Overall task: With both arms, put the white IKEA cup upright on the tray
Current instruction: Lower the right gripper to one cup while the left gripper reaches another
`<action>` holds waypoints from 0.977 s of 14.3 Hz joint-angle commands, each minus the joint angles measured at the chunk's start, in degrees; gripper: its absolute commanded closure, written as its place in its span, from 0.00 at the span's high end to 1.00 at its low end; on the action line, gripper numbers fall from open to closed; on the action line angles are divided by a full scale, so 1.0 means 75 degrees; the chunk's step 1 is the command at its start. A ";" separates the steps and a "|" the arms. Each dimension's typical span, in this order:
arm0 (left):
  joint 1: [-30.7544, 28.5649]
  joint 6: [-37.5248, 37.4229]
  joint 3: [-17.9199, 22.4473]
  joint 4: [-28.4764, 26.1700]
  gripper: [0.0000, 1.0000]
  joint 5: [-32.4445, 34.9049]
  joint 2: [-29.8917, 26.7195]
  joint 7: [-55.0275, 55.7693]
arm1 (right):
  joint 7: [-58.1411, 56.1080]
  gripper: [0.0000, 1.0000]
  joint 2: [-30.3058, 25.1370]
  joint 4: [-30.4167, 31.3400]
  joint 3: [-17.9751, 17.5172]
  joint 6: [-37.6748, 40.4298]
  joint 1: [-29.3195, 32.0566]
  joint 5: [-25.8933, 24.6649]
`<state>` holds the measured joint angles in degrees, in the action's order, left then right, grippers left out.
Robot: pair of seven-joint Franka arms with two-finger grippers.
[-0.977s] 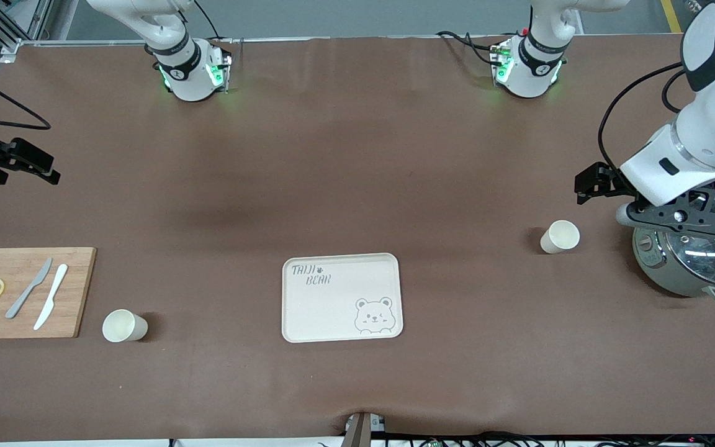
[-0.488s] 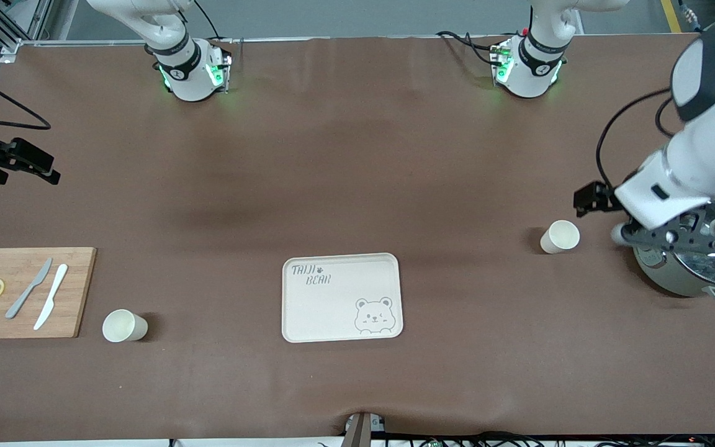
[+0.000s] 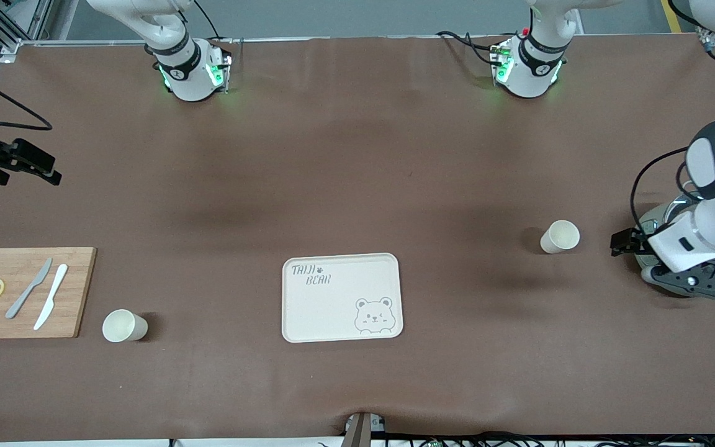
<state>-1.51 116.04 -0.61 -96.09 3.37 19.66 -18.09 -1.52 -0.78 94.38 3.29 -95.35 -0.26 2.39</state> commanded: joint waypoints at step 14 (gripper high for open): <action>-0.0360 0.4693 -0.0060 -0.4448 1.00 0.0136 -0.0759 -0.0470 | 0.0109 1.00 0.3617 -0.0419 0.0007 -0.4557 -0.0376 -0.0026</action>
<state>-2.30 147.43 -0.84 -126.01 3.38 15.46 -19.68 -1.07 23.27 93.53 3.38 -127.26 -3.43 2.42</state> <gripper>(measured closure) 0.000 0.000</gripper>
